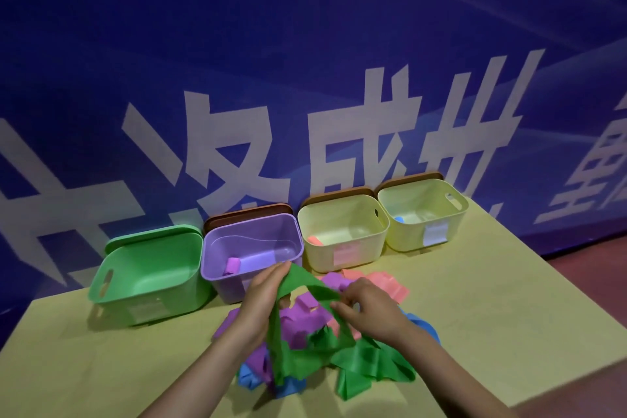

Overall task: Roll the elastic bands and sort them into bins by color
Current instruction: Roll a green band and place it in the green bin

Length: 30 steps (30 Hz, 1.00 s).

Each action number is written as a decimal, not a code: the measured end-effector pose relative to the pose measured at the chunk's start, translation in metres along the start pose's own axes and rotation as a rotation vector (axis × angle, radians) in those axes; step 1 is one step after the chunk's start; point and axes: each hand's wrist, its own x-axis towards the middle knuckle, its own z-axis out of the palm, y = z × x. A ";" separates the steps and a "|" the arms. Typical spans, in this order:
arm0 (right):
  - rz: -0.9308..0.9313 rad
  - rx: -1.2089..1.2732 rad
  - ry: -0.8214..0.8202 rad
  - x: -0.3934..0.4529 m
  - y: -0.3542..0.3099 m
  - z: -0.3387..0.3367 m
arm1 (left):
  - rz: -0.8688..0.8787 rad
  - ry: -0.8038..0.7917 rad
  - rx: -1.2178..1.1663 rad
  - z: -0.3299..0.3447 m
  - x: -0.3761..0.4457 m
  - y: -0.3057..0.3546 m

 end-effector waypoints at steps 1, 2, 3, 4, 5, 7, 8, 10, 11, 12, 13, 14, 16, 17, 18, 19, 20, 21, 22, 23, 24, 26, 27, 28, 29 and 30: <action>0.014 0.001 0.002 0.001 0.003 0.000 | 0.004 -0.011 0.004 0.008 -0.001 0.003; 0.033 0.030 0.006 0.002 0.006 -0.002 | 0.009 -0.010 0.005 0.014 0.000 0.006; 0.064 0.095 0.005 0.003 0.009 -0.003 | 0.012 -0.007 0.011 0.020 0.002 0.008; 0.097 0.195 0.010 0.004 0.011 -0.005 | 0.017 -0.004 0.011 0.027 0.002 0.009; 0.133 0.314 0.022 0.005 0.013 -0.007 | 0.022 -0.010 0.012 0.032 0.003 0.011; 0.181 0.547 0.054 0.007 0.016 -0.010 | 0.037 -0.058 0.026 0.043 0.005 0.010; 0.193 0.630 0.078 0.009 0.018 -0.012 | 0.047 -0.086 0.041 0.049 0.006 0.010; 0.221 0.759 0.094 0.014 0.019 -0.019 | 0.060 -0.105 0.072 0.062 0.008 0.010; 0.240 0.818 0.092 0.017 0.020 -0.023 | 0.065 -0.099 0.088 0.068 0.009 0.009; 0.245 0.873 0.090 0.020 0.019 -0.028 | 0.071 -0.091 0.110 0.073 0.012 0.009; 0.244 0.909 0.090 0.024 0.019 -0.033 | 0.079 -0.089 0.126 0.079 0.013 0.010; 0.238 0.930 0.083 0.027 0.019 -0.039 | 0.087 -0.089 0.133 0.083 0.017 0.009; 0.216 0.950 0.033 0.034 0.022 -0.051 | 0.088 -0.099 0.143 0.094 0.023 0.010; 0.201 0.954 0.004 0.038 0.024 -0.057 | 0.085 -0.106 0.145 0.100 0.026 0.012; 0.186 0.953 -0.010 0.042 0.027 -0.062 | 0.080 -0.116 0.148 0.106 0.029 0.014; 0.179 0.956 -0.012 0.046 0.031 -0.067 | 0.075 -0.120 0.147 0.112 0.032 0.018; 0.184 0.976 -0.014 0.050 0.034 -0.073 | 0.068 -0.112 0.142 0.117 0.036 0.019; 0.192 1.007 -0.032 0.052 0.038 -0.077 | 0.069 -0.101 0.134 0.121 0.040 0.021; 0.193 1.035 -0.060 0.054 0.041 -0.081 | 0.071 -0.080 0.133 0.123 0.045 0.022; 0.192 1.052 -0.087 0.055 0.045 -0.084 | 0.080 -0.058 0.123 0.125 0.049 0.023; 0.191 1.064 -0.102 0.056 0.048 -0.086 | 0.072 -0.029 0.105 0.126 0.054 0.023; 0.162 1.097 -0.108 0.056 0.056 -0.091 | 0.034 0.031 0.032 0.126 0.060 0.025; 0.143 1.105 -0.115 0.057 0.059 -0.094 | 0.023 0.052 0.002 0.127 0.062 0.025; 0.130 1.093 -0.133 0.058 0.063 -0.098 | 0.012 0.077 -0.011 0.126 0.063 0.025; 0.120 1.066 -0.156 0.059 0.066 -0.101 | 0.004 0.107 -0.026 0.126 0.063 0.024; 0.115 1.042 -0.190 0.060 0.066 -0.106 | -0.006 0.139 -0.042 0.125 0.064 0.024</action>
